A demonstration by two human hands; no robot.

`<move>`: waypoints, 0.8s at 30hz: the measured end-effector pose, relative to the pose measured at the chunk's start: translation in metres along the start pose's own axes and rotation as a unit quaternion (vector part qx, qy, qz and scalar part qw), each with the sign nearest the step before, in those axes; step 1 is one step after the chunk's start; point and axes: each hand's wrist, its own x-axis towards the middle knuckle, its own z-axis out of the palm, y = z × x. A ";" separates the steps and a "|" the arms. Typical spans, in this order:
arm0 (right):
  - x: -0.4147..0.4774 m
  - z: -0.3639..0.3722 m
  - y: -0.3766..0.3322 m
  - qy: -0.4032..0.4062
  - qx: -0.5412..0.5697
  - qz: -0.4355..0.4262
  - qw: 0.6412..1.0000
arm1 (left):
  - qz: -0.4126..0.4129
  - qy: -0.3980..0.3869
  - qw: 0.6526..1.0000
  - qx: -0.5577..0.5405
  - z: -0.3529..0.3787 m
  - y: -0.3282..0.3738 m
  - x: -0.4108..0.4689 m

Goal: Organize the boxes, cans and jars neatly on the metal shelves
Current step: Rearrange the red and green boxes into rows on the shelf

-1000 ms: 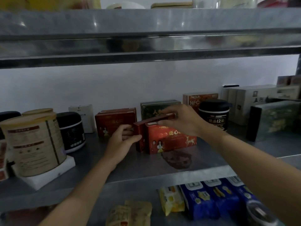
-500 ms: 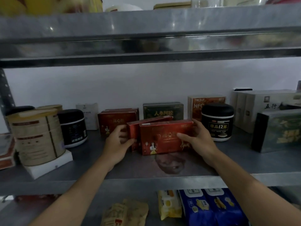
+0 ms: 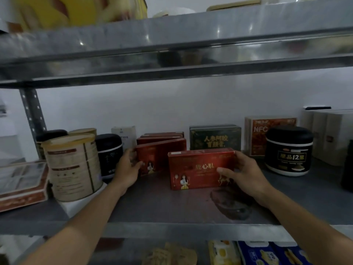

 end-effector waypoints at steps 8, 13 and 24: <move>0.009 0.020 0.006 0.002 -0.005 -0.008 1.000 | -0.004 0.009 1.000 0.027 0.005 -0.022 0.026; 0.010 0.021 0.008 0.006 -0.013 -0.010 1.000 | -0.004 -0.007 1.000 0.010 0.006 -0.025 0.030; 0.012 0.021 0.011 0.007 -0.037 -0.007 0.999 | -0.011 0.022 0.995 0.100 0.014 -0.020 0.039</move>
